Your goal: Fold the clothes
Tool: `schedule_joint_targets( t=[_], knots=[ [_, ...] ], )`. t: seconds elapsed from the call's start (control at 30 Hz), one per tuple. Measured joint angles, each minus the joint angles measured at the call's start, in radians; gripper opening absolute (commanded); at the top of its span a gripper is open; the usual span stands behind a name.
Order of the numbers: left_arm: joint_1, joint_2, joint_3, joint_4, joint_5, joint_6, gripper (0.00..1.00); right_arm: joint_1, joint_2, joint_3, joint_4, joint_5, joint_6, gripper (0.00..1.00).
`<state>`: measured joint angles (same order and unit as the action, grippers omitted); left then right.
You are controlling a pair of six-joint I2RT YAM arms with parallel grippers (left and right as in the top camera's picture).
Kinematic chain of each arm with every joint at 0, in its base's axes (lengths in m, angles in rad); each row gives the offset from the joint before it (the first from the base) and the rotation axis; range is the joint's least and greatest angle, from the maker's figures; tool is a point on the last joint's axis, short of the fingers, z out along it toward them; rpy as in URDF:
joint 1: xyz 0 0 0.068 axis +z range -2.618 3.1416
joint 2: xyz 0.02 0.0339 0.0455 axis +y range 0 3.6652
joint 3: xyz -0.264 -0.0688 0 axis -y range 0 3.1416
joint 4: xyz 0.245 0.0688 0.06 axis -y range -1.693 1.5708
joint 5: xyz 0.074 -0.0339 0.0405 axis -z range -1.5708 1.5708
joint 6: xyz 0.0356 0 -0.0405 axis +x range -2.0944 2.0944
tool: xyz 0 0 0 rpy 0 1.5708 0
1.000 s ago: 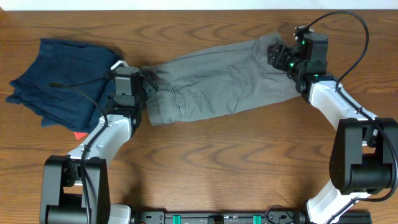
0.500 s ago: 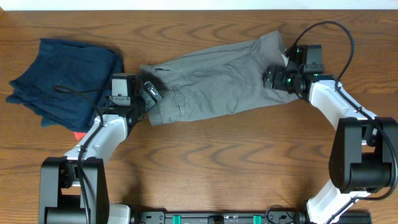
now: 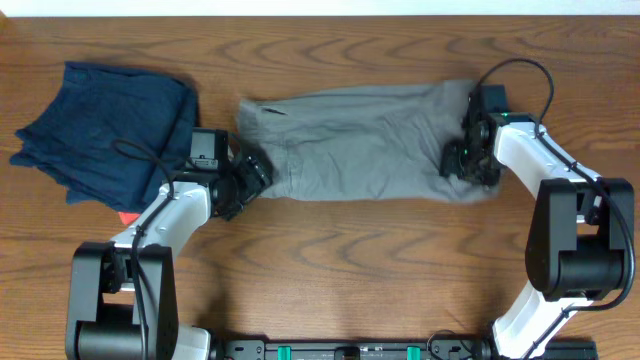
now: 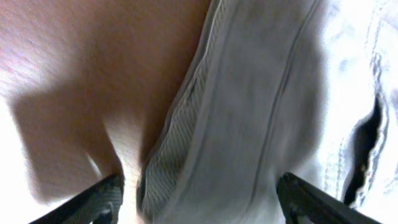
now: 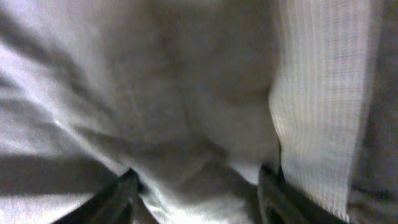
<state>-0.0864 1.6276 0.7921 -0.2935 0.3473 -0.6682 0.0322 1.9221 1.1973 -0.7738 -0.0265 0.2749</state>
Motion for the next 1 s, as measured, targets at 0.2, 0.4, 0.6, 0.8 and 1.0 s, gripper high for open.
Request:
schedule_joint_targets(
  t=[0.2, 0.4, 0.6, 0.8, 1.0],
  knots=[
    [-0.006, -0.002, 0.005, -0.214, 0.125, 0.063, 0.64, 0.000, -0.038, -0.029, -0.257, 0.056, 0.035, 0.65],
    [-0.007, -0.007, 0.000, -0.340, 0.164, 0.149, 0.64, -0.004, -0.183, -0.037, -0.229, 0.095, 0.056, 0.99],
    [-0.007, -0.157, -0.005, -0.262, 0.164, 0.208, 0.64, -0.008, -0.360, -0.035, -0.002, -0.041, -0.071, 0.46],
    [-0.007, -0.288, -0.002, -0.009, 0.109, 0.228, 0.64, 0.037, -0.390, -0.034, 0.099, -0.274, -0.158, 0.09],
    [-0.018, -0.223, -0.002, 0.098, 0.088, 0.224, 0.69, 0.175, -0.302, -0.035, 0.234, -0.359, -0.180, 0.08]
  ],
)
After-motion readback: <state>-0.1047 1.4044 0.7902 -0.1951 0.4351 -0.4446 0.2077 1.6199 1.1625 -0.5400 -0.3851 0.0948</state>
